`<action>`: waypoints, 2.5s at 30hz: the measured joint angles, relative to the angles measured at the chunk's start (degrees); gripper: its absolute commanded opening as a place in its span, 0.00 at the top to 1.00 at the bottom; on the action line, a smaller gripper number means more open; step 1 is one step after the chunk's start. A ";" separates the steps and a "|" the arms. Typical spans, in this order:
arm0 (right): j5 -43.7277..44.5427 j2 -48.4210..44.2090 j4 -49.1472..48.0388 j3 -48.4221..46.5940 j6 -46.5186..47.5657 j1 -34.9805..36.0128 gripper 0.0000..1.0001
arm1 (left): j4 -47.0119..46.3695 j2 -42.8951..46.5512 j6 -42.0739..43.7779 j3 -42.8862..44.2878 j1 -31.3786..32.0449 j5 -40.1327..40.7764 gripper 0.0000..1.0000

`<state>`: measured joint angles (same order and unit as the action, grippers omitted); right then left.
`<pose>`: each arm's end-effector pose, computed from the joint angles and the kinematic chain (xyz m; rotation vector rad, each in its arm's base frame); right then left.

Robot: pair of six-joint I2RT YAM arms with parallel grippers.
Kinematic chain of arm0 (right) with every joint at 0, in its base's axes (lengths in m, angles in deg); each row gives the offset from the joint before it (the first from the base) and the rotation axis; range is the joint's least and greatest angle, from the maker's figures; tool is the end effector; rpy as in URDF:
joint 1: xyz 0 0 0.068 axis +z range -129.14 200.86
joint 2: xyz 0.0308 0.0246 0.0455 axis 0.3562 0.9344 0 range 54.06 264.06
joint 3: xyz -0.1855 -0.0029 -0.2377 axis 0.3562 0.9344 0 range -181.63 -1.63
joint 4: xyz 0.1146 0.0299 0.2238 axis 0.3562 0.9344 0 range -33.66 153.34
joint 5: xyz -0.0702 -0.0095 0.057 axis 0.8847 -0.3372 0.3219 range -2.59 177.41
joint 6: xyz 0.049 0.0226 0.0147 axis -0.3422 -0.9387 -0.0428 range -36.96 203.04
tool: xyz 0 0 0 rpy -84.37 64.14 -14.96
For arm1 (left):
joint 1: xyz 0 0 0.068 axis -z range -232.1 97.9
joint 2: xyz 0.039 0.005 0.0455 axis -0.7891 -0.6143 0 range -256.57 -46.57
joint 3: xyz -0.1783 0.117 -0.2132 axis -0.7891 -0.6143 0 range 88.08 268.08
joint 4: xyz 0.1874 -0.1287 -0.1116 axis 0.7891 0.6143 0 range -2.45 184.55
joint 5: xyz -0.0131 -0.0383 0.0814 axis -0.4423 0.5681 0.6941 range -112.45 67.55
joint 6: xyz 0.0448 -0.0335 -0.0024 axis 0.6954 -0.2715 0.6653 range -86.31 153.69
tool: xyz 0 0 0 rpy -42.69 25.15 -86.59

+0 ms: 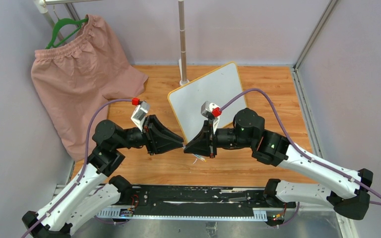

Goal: Write a sentence on the whiteboard
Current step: Adjust the whiteboard marker.

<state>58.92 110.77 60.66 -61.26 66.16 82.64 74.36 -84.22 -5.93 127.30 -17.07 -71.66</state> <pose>0.0781 0.1846 0.4283 -1.0658 1.4477 1.4220 0.0798 -0.0917 0.3847 0.7707 1.4238 -1.6020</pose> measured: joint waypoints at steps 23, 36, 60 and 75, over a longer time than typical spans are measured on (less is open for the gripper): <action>0.00 -0.26 -0.79 0.00 -0.20 0.02 0.52 | 0.26 1.42 -0.68 0.00 0.33 1.90 1.00; 6.16 -7.98 -13.49 4.28 -2.91 0.26 0.17 | -6.34 5.16 -7.72 -0.02 0.33 18.03 1.00; 13.62 3.87 -39.08 3.76 -13.20 0.35 0.36 | -20.63 9.77 -19.21 -4.70 0.33 31.15 1.00; 14.14 7.13 -43.25 1.31 -16.33 0.35 0.53 | -21.00 10.29 -21.14 -6.21 0.35 34.93 1.00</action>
<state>73.06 117.89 17.41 -59.95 49.83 82.99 53.36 -73.93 -27.06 121.09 -16.72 -36.74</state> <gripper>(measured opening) 0.472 0.068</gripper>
